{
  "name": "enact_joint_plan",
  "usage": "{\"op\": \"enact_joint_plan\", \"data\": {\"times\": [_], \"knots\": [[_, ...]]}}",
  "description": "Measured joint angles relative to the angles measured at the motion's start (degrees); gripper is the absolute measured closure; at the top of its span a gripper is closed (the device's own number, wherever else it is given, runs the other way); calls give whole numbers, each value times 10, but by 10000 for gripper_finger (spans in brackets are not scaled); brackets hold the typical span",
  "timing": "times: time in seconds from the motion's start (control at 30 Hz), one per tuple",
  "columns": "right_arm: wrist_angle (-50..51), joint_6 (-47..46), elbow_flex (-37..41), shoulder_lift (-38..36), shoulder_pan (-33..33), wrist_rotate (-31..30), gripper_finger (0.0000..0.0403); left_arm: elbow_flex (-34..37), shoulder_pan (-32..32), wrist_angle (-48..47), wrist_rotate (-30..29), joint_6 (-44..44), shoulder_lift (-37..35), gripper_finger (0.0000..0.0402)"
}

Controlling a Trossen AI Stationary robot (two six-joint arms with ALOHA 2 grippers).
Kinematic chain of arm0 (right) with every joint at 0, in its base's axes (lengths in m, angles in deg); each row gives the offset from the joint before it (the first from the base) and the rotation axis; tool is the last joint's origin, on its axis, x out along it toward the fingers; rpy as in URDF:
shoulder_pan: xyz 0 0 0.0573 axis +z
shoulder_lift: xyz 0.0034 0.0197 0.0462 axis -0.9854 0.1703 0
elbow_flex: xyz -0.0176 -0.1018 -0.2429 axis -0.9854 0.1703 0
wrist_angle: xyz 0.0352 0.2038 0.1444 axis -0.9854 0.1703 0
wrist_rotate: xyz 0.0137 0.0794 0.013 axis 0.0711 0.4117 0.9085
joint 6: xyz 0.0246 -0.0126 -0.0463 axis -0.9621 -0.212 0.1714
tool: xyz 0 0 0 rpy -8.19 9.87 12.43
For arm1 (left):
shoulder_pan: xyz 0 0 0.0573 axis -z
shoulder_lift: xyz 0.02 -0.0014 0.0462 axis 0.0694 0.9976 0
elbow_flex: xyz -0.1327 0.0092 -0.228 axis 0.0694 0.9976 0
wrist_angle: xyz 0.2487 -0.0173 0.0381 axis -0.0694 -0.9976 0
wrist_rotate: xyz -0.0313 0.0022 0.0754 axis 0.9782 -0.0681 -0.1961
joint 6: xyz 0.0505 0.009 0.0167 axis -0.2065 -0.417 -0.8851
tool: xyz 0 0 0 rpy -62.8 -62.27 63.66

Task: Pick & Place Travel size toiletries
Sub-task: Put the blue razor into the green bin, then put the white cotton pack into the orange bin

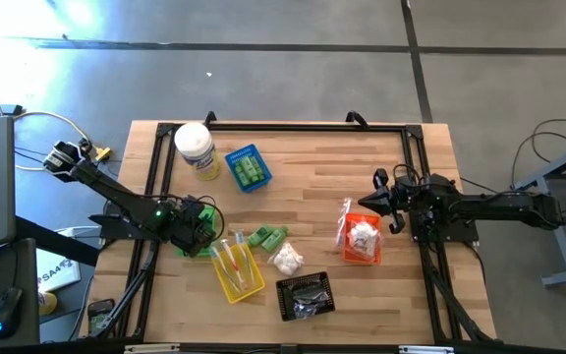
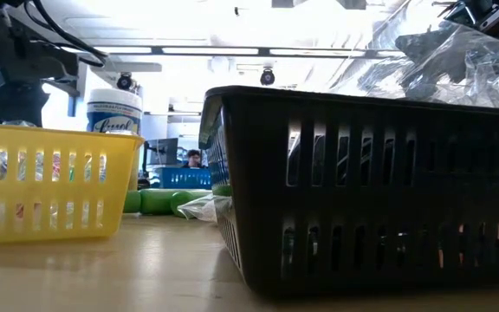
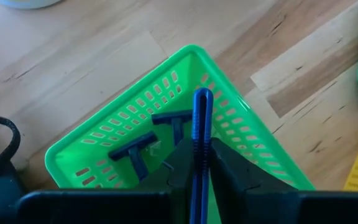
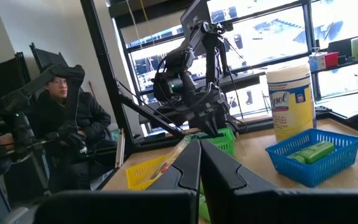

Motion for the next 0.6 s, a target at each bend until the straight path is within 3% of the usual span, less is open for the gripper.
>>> {"op": "enact_joint_plan", "data": {"times": [0.33, 0.5, 0.6], "knots": [[0, -4, 0, 0, 0, 0, 400, -3, 0, -10, 0, -37, -4, 249], [0, -4, 0, 0, 0, 0, 400, -70, 0, -89, -8, -104, -14, 237], [-2, -4, 0, 0, 0, 0, 400, -136, 0, -129, -31, -195, -14, 238]]}}
